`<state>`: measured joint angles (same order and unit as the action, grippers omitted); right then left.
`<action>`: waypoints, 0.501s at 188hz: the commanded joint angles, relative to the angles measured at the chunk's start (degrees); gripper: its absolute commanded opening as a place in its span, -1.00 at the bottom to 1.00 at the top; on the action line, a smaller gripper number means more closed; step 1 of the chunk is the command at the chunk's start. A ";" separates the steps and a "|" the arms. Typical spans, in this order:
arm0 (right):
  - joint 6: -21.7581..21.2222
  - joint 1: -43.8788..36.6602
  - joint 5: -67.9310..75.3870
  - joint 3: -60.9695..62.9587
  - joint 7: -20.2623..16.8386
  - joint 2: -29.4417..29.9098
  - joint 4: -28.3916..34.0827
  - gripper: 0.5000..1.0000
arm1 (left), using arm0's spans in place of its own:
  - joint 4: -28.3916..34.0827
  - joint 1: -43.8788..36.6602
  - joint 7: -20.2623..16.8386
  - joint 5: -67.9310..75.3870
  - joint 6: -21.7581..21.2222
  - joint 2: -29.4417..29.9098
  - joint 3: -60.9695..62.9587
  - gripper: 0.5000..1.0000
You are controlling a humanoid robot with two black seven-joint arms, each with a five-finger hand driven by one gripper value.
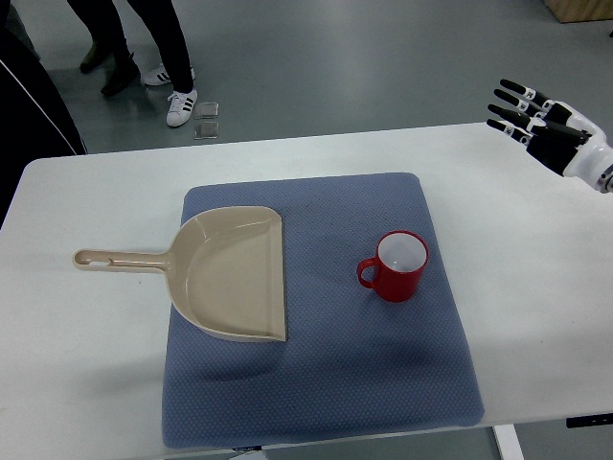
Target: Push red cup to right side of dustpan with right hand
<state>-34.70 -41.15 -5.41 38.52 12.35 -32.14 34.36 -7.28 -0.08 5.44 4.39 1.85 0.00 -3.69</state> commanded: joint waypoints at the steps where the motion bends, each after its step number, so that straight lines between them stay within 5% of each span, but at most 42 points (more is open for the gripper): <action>1: -0.30 2.57 -1.18 -0.02 0.83 -3.19 0.00 0.73 | -0.19 -0.01 0.01 0.00 0.00 0.00 0.00 1.00; 25: -0.30 5.38 -4.44 -0.55 3.03 -3.80 0.00 0.73 | -0.19 -0.01 0.01 0.00 0.00 0.00 0.00 1.00; 69: -0.30 8.11 -18.93 -1.60 16.99 -4.33 0.79 0.73 | -0.11 -0.01 0.01 0.00 0.00 0.00 0.00 1.00; 94: -0.30 8.90 -23.86 -2.13 22.01 -3.72 1.23 0.73 | -0.11 -0.01 0.01 0.00 0.00 0.00 0.00 1.00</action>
<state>-35.01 -32.94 -25.34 36.90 30.39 -36.35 35.24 -7.40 -0.09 5.45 4.39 1.85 0.00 -3.69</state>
